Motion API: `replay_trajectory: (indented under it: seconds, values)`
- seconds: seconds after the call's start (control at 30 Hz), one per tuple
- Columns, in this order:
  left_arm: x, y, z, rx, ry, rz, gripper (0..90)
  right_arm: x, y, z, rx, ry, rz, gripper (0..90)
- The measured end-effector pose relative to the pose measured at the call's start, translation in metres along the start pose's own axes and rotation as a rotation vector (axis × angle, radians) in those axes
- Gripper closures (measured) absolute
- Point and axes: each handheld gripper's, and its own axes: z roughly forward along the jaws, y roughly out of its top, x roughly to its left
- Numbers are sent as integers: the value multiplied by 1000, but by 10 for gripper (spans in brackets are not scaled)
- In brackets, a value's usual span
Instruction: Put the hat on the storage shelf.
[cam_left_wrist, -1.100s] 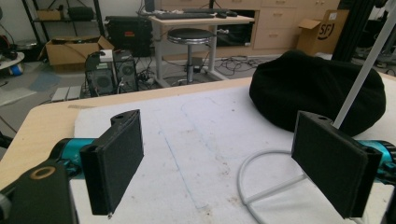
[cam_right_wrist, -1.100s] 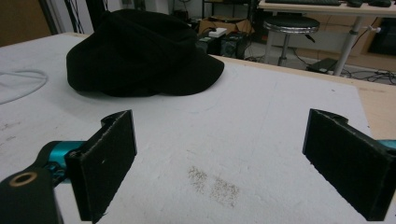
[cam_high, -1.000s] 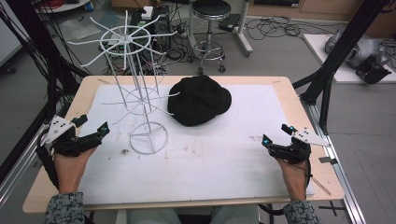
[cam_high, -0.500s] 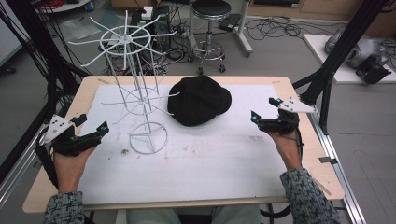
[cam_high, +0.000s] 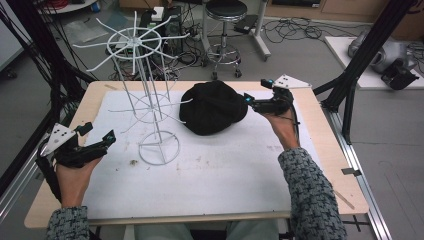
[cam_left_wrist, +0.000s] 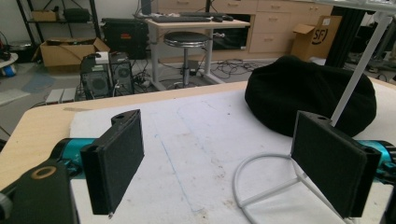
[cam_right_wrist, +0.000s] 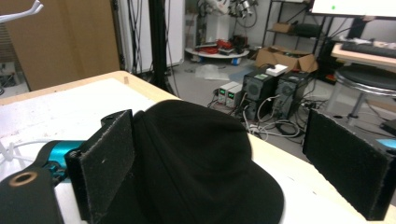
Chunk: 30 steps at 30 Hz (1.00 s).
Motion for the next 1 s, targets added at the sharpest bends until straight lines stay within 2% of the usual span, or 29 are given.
replay_trajectory:
  seconds: [0.03,0.1,0.13,0.2,0.3,0.33,0.4,0.47,0.53,0.6,0.73,0.87,0.9,0.93,1.0]
  values:
    - [-1,0,0,-3,1,-1,173,2,2,6,-2,11,-9,89]
    - [-2,1,0,-9,-8,3,173,9,2,15,-47,-1,-40,90]
    - [-2,1,-1,-10,-8,5,173,11,1,20,-51,4,-42,90]
    - [-2,2,-1,-12,-8,6,173,13,-3,28,-50,26,-33,90]
    - [0,2,-2,-16,-3,1,173,17,-10,41,-52,35,-10,94]
    - [0,2,-3,-15,-3,-2,173,18,-12,46,-51,38,-12,141]
    - [1,2,-4,-21,3,-6,172,22,-17,56,-47,38,-35,167]
    - [1,3,-4,-24,1,-8,172,26,-23,68,-34,52,-48,168]
    - [1,3,-4,-24,2,-6,172,29,-27,79,-1,67,-38,168]
    - [2,2,-4,-21,2,-7,172,34,-27,87,1,87,-36,167]
    - [1,1,-2,-14,-4,-6,172,43,-29,106,11,108,-66,168]
    - [0,1,-2,-14,-9,-5,172,46,-43,120,96,120,-74,170]
    - [1,1,-2,-14,-11,-8,172,46,-44,122,101,122,-75,180]
    - [1,1,-2,-12,-11,-8,172,47,-46,123,119,121,-69,203]
    - [1,1,-2,-16,-9,-10,172,46,-48,124,139,115,-87,252]
